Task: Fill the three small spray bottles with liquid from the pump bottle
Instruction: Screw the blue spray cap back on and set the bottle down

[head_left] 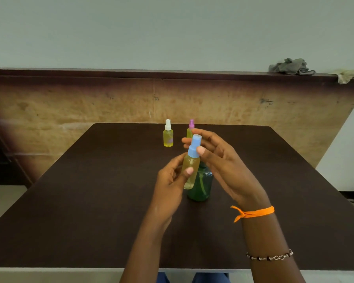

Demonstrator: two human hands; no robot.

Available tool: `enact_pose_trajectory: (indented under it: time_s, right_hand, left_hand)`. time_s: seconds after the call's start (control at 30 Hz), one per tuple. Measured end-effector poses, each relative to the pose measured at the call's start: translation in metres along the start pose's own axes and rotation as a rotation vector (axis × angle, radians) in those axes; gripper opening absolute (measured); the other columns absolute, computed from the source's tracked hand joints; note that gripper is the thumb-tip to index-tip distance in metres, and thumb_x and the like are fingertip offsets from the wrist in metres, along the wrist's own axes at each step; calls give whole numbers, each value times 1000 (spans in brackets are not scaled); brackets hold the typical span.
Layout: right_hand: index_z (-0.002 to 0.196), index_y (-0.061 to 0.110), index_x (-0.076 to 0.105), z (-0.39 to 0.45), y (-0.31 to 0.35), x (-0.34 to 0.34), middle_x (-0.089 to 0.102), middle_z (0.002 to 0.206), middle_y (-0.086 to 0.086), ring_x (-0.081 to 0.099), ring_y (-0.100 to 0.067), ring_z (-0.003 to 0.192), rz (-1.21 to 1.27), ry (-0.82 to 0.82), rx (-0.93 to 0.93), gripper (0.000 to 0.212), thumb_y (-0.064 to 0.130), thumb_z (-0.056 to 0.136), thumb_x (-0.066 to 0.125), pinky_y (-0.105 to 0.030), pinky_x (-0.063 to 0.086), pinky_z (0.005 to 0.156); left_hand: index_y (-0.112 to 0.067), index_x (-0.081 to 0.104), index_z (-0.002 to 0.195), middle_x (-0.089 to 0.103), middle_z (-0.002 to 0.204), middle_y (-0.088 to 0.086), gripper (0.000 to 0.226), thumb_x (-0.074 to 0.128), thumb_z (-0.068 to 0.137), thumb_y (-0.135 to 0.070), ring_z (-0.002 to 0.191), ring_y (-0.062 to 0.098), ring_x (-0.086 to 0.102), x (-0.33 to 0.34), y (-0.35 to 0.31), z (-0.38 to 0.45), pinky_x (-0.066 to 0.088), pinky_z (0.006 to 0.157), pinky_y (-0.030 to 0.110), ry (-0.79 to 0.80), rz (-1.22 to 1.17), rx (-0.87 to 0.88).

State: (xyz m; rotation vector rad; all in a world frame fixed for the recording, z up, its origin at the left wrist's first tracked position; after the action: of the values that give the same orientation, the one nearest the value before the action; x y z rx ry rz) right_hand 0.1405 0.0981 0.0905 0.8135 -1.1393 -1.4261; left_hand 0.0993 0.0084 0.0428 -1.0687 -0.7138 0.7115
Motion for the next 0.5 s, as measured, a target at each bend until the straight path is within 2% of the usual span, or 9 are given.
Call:
enact_pose_trajectory:
  time_s: [0.1, 0.17, 0.23, 0.33, 0.43, 0.5]
  right_hand:
    - [120, 11, 55, 0, 2, 0, 67, 114, -12, 63, -21, 110, 45, 20, -14, 37, -2, 85, 54, -29, 52, 93]
    - [109, 14, 60, 3, 5, -6, 70, 99, -7, 68, -15, 92, -22, -64, -40, 37, -5, 78, 62, -23, 54, 82]
    - [103, 17, 61, 5, 6, -10, 67, 89, -4, 64, -9, 79, -99, -133, -56, 39, -5, 72, 70, -21, 53, 74]
    - [113, 16, 58, 6, 2, -10, 65, 97, -8, 62, -13, 88, -124, -109, -36, 44, 3, 74, 73, -29, 52, 83]
    - [122, 13, 55, 5, 0, 0, 67, 113, -11, 62, -19, 108, 24, 44, -13, 39, 11, 83, 59, -31, 50, 94]
    - [122, 11, 55, 5, 0, 2, 66, 114, -12, 62, -20, 109, 47, 116, -9, 38, 8, 84, 54, -29, 51, 92]
  left_hand:
    - [-12, 58, 123, 69, 108, -5, 35, 53, 91, 0, 102, 4, 63, -1, -2, 0, 48, 80, 15, 8, 10, 4]
    - [-10, 57, 123, 68, 110, -3, 35, 53, 91, 0, 102, 4, 63, -1, -2, 0, 48, 80, 15, 11, 17, 4]
    - [-8, 57, 125, 67, 113, 0, 35, 52, 91, 1, 104, 4, 63, 0, -2, 0, 48, 81, 15, 20, 21, 2]
    - [-9, 57, 125, 67, 114, -1, 35, 51, 92, -1, 105, 4, 62, 4, -4, 0, 48, 82, 14, 45, 22, 6]
    - [-13, 57, 124, 68, 110, -4, 32, 49, 94, -5, 103, 1, 62, 5, -4, 0, 47, 80, 13, 61, -3, -10]
    - [-19, 59, 119, 69, 108, -5, 29, 48, 94, -12, 103, 3, 62, 7, -3, 0, 48, 83, 15, 102, -3, -34]
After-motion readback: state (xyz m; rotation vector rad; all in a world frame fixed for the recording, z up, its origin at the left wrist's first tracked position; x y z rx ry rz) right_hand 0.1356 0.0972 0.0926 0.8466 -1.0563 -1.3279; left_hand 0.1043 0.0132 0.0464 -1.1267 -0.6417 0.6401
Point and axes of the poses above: each hand's wrist, its own z-axis towards the middle knuckle, its own x-axis out of the palm, y = z × x, the point moved 10 cm from there along z, towards the middle knuckle
